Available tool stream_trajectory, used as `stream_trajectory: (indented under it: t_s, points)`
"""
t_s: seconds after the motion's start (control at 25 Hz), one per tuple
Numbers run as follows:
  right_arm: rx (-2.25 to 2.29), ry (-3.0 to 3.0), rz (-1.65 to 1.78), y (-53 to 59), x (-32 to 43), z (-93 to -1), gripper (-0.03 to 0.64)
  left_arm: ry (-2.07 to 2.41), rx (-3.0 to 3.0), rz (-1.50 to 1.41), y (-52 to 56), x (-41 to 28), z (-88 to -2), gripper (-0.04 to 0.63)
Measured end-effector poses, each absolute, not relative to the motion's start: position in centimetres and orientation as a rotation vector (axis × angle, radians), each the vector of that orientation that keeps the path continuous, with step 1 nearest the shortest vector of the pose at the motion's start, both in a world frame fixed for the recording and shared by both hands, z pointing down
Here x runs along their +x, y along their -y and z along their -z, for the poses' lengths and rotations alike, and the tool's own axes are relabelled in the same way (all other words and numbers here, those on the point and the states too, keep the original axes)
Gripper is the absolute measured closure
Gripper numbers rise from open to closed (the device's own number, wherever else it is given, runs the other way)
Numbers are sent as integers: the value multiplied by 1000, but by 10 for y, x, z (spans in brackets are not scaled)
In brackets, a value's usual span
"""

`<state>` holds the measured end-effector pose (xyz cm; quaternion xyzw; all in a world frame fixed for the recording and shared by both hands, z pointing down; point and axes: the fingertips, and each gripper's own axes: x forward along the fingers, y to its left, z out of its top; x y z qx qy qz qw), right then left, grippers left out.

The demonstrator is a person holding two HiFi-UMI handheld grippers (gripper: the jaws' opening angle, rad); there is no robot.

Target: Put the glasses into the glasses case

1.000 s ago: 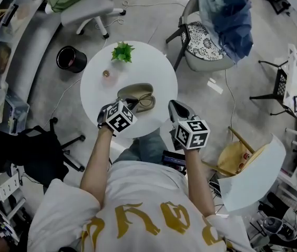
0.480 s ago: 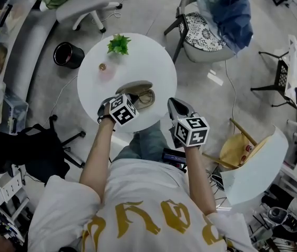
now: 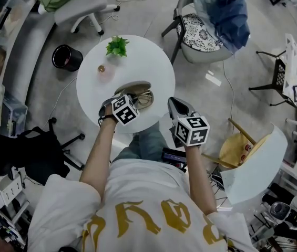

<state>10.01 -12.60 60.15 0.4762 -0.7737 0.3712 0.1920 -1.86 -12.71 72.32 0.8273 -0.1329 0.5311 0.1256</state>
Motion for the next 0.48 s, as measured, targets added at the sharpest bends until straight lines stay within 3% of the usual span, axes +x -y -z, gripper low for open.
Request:
stream_trajectory:
  t_s: [0.48]
  points:
    - [1309, 2182, -1011, 126, 85, -597, 601, 498, 2422, -1434, 130, -22, -711, 477]
